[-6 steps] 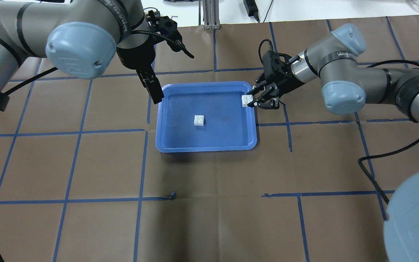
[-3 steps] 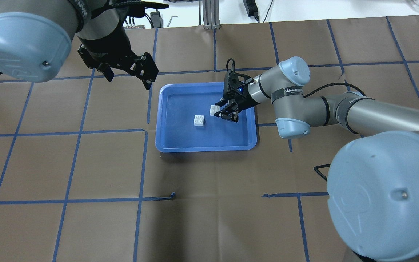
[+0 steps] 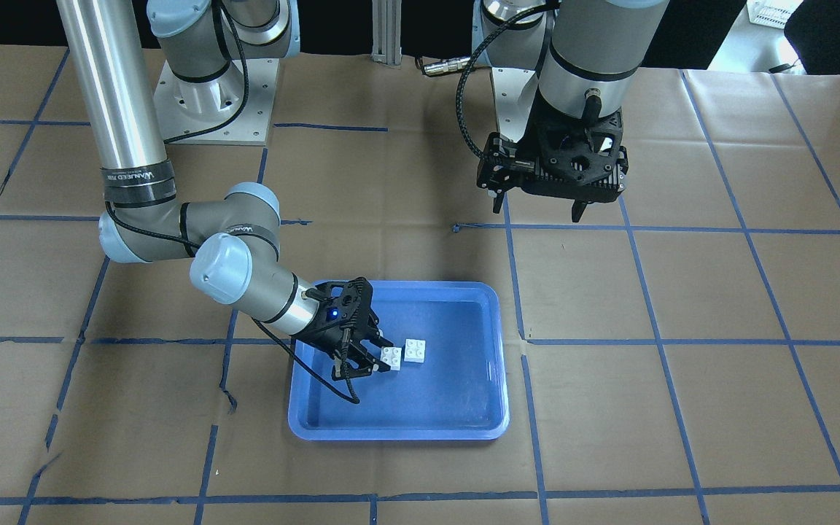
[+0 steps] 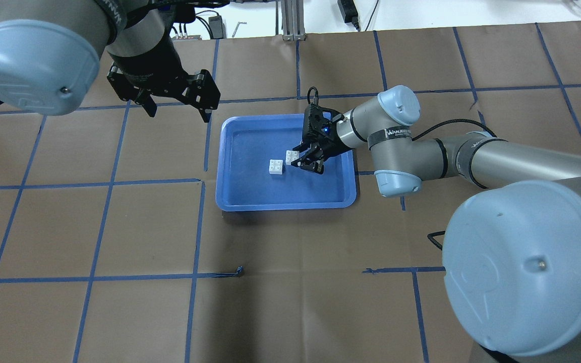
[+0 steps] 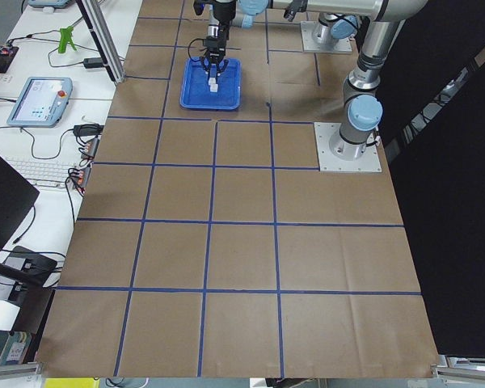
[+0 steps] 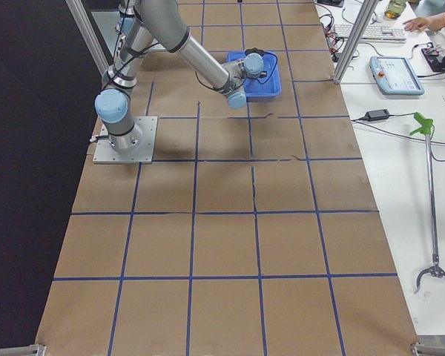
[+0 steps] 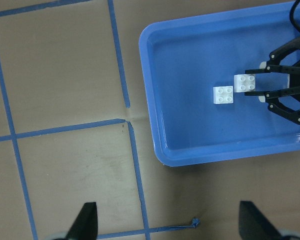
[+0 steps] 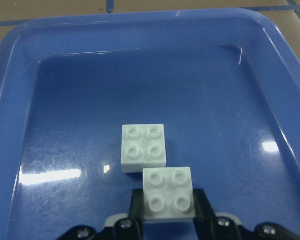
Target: Assemble white blocks and place on blue tray
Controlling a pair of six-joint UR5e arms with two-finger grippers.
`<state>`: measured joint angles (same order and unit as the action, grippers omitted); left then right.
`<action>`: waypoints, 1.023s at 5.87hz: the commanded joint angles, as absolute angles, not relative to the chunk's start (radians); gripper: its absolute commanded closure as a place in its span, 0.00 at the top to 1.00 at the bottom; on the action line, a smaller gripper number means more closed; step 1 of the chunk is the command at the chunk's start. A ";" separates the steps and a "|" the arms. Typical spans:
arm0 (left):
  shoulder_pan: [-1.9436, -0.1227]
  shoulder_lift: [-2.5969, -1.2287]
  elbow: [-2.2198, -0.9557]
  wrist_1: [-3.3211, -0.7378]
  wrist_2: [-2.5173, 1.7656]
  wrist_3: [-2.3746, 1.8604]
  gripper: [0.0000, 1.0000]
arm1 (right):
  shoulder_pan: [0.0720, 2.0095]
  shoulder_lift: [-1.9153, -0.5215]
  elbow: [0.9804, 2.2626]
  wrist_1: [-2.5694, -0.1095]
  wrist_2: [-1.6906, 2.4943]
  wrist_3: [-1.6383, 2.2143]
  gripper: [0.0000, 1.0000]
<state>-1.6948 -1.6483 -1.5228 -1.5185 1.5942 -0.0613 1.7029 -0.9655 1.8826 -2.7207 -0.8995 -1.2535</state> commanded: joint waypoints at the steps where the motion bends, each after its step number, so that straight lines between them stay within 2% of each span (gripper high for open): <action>1: -1.694 -1.646 -1.517 -1.511 1.597 -0.098 0.99 | 1.704 -0.969 1.891 -2.720 -0.899 -1.253 0.21; 6: -1.660 -1.640 -1.491 -1.476 1.598 -0.206 0.99 | 1.706 -0.966 1.890 -2.721 -0.888 -1.252 0.21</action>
<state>-1.6747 -1.6409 -1.4914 -1.4817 1.6002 -0.2069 1.7058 -0.9678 1.8900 -2.7211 -0.8903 -1.2518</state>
